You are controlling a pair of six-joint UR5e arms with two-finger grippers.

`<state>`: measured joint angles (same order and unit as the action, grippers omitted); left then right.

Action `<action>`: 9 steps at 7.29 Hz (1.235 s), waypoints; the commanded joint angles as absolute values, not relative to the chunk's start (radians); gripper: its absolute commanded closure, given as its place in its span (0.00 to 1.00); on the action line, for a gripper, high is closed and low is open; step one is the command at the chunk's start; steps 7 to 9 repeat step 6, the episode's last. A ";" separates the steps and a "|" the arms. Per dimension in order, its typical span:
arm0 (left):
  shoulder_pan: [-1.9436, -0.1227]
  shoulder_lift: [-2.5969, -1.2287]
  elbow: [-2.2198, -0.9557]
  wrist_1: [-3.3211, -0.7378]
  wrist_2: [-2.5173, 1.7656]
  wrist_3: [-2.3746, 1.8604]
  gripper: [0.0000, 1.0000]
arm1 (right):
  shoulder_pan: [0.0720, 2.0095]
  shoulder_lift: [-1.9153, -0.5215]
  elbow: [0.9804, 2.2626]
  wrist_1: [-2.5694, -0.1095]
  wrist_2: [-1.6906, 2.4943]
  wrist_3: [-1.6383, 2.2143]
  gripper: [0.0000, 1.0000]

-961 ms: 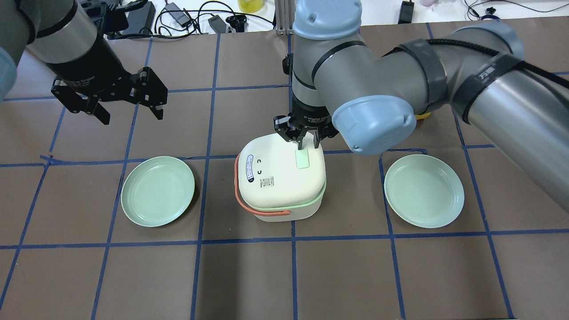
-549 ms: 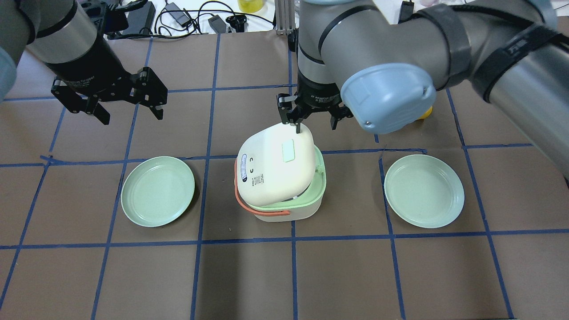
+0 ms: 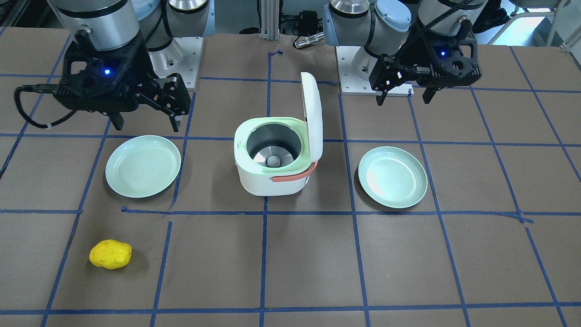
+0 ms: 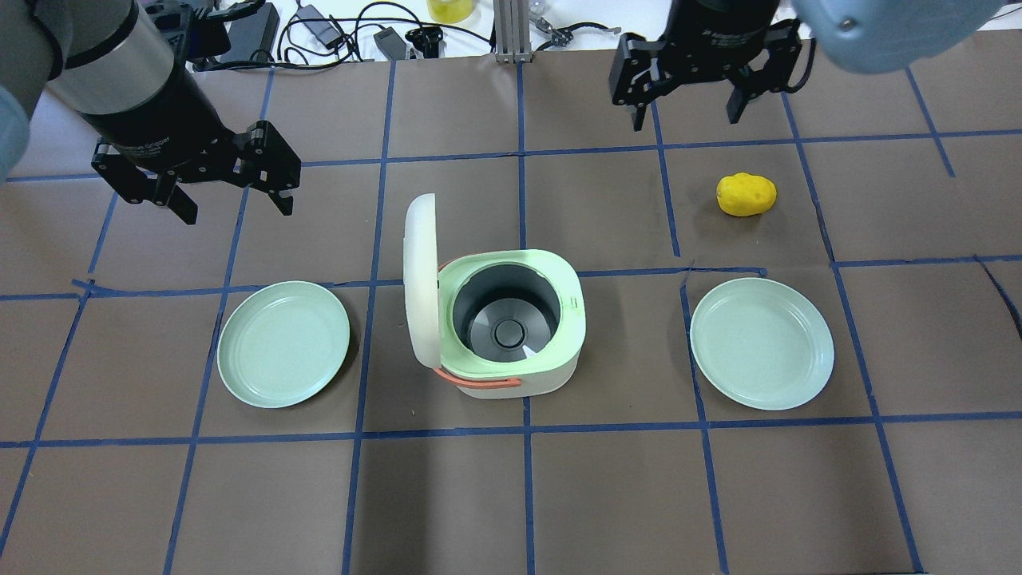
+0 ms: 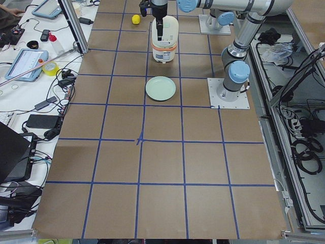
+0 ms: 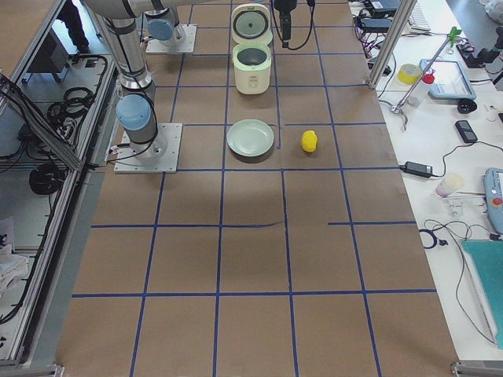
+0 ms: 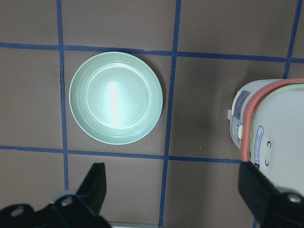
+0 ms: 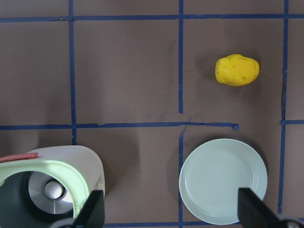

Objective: Press rice cooker button
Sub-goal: 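Lift the right gripper away from the opened rice cooker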

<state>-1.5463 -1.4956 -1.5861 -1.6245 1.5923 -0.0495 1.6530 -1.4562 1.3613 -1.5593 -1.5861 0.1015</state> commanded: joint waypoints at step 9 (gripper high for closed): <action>-1.546 -1.496 -1.586 -1.624 1.592 -0.051 0.00 | 1.618 -1.465 1.364 -1.551 -1.572 0.095 0.00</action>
